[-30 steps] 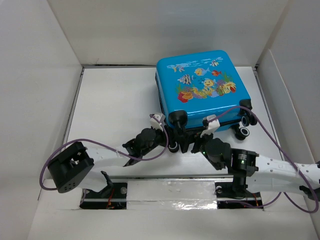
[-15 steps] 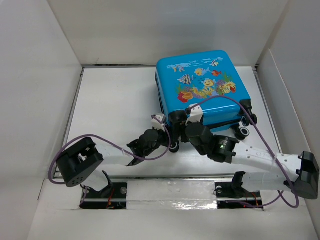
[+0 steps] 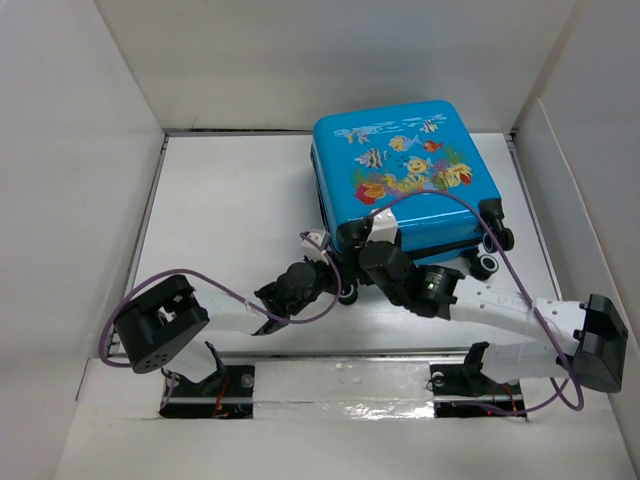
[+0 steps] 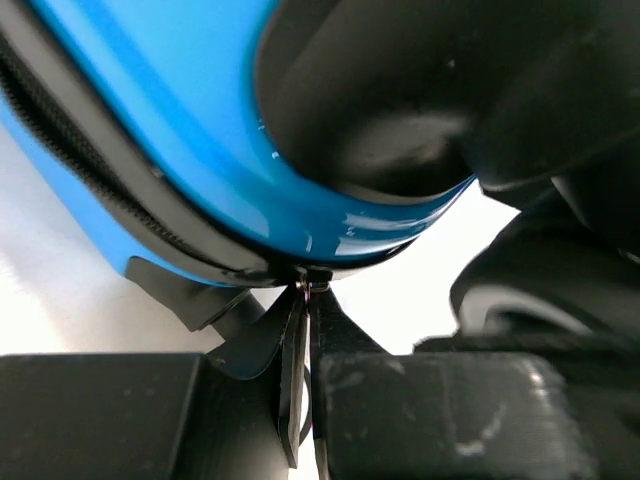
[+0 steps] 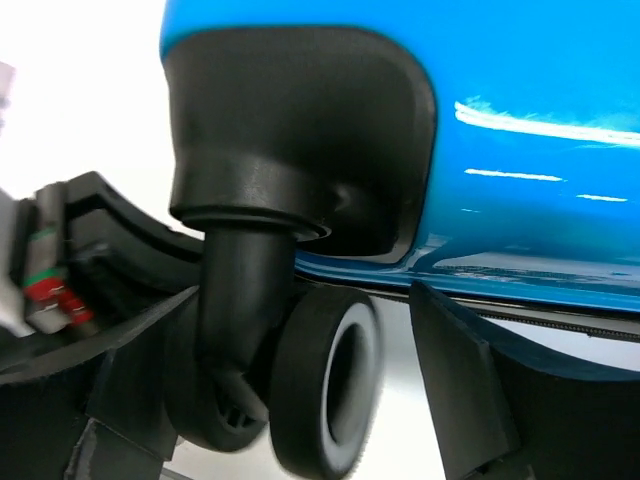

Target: Pack the luggage

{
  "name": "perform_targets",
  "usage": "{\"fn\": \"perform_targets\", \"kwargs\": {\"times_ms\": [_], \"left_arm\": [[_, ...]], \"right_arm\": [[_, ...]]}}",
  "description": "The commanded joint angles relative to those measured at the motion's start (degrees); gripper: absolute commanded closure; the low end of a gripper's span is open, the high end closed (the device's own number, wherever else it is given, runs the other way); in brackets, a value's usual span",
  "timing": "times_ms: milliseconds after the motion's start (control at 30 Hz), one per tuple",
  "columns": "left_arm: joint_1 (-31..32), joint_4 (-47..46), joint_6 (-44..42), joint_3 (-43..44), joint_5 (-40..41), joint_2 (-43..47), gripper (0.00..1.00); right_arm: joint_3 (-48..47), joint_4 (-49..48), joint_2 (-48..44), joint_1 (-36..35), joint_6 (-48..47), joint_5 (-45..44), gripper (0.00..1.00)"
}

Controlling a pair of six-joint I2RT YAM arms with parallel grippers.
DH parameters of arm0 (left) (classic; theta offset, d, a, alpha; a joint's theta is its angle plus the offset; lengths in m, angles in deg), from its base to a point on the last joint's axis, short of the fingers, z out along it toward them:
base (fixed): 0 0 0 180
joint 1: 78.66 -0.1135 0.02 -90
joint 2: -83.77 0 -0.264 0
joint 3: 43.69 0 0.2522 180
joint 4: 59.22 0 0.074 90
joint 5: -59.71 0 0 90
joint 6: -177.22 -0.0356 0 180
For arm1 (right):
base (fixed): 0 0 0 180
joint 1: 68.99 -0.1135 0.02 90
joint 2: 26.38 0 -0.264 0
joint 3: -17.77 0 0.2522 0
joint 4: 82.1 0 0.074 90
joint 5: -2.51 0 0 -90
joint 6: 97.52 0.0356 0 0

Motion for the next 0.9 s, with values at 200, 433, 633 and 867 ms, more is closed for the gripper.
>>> {"fn": "perform_targets", "kwargs": {"times_ms": [200,433,633,867], "left_arm": [[-1.0,-2.8,-2.4,-4.2,11.6,8.0,1.00],[-1.0,10.0,-3.4,-5.0,21.2,13.7,1.00],[-7.8,12.8,-3.3,-4.8,19.3,16.6,1.00],[-18.5,7.5,-4.4,3.5,12.6,7.4,1.00]], "right_arm": [[-3.5,4.3,2.3,2.9,-0.3,-3.5,0.91],[1.4,1.8,-5.1,2.9,-2.1,-2.5,1.00],[3.6,0.5,-7.6,2.9,-3.9,3.8,1.00],[3.5,-5.4,-6.9,-0.4,-6.2,9.6,1.00]]}}
